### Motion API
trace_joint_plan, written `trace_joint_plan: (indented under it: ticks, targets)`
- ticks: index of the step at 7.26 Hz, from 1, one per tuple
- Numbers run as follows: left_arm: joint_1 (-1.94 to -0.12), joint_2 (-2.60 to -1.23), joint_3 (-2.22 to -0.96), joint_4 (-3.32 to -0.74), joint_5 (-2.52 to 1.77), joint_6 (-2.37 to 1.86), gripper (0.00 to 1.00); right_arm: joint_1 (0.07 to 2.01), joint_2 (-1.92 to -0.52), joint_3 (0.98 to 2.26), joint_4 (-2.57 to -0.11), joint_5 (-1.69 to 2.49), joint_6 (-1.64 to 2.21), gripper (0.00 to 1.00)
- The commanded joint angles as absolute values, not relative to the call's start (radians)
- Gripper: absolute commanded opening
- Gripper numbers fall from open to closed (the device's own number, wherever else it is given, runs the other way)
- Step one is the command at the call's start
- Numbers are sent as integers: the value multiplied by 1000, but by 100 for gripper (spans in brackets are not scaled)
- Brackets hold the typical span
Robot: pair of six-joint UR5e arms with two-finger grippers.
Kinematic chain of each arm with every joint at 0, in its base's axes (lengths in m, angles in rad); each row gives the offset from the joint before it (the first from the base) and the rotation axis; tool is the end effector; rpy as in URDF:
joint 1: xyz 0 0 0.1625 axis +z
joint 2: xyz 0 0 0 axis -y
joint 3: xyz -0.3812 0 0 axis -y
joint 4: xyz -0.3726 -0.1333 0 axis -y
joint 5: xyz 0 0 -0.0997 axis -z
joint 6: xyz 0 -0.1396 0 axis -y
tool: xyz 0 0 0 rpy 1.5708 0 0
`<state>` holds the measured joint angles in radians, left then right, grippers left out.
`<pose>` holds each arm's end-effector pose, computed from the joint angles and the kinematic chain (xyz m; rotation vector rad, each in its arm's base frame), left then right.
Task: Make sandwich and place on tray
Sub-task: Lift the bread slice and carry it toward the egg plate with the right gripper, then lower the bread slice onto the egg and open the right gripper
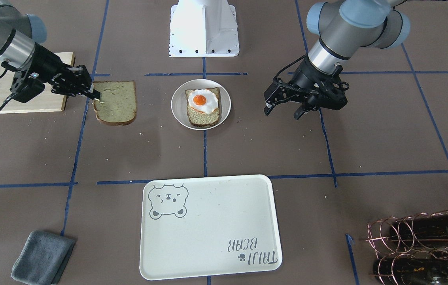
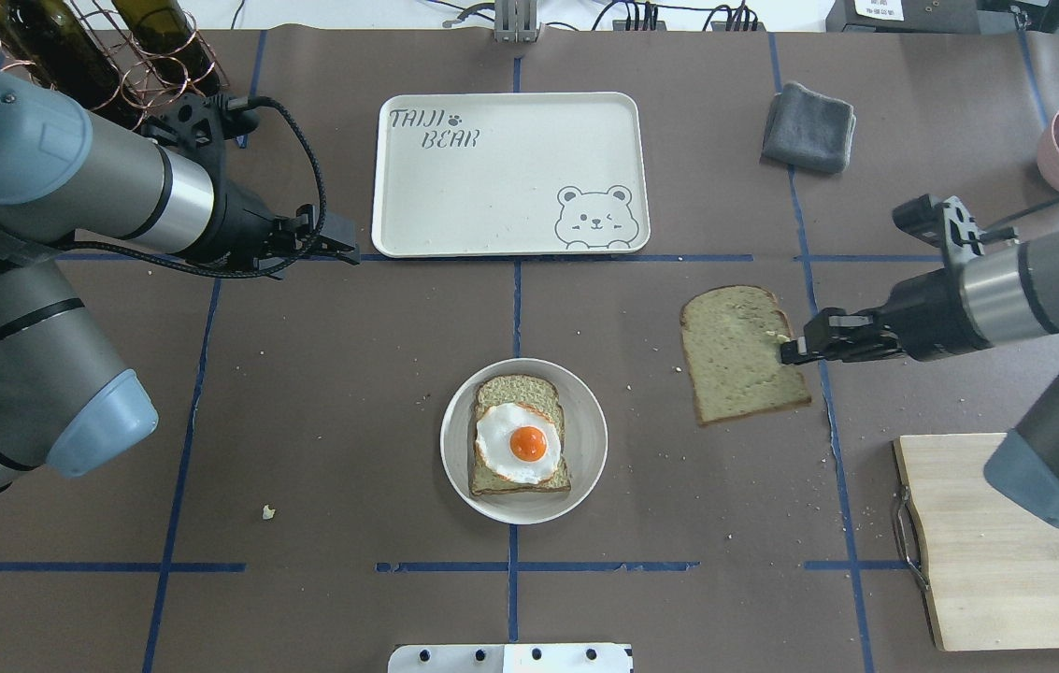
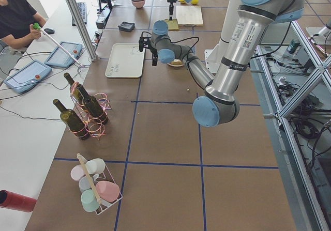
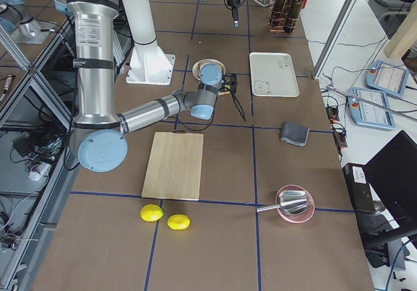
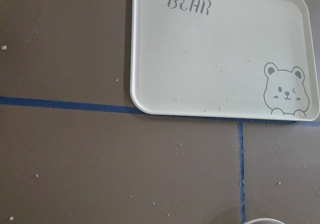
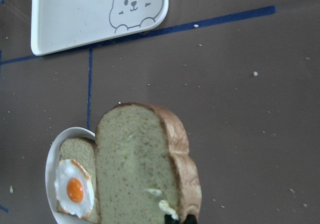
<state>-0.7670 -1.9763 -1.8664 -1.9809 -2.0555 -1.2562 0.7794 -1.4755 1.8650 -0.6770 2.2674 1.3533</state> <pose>0.3774 -0.4586 0.2379 0.1883 1.1532 -0.1306 -0.3334 -0.3909 0.3352 0.0622 -1.3502 0.0271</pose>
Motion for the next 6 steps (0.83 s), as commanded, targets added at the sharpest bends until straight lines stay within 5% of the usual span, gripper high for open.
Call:
trace_joint_plan:
  ticks: [1,6]
  targets:
    - [-767,-1976,-1865,-1988,-2056,-1256,100,633,-1308,1859,-806,2121,1428,0]
    - [-767,-1974,-1864,-1988,-2057,-1259,100,437,-1157,1818,-995,1890,1479,0]
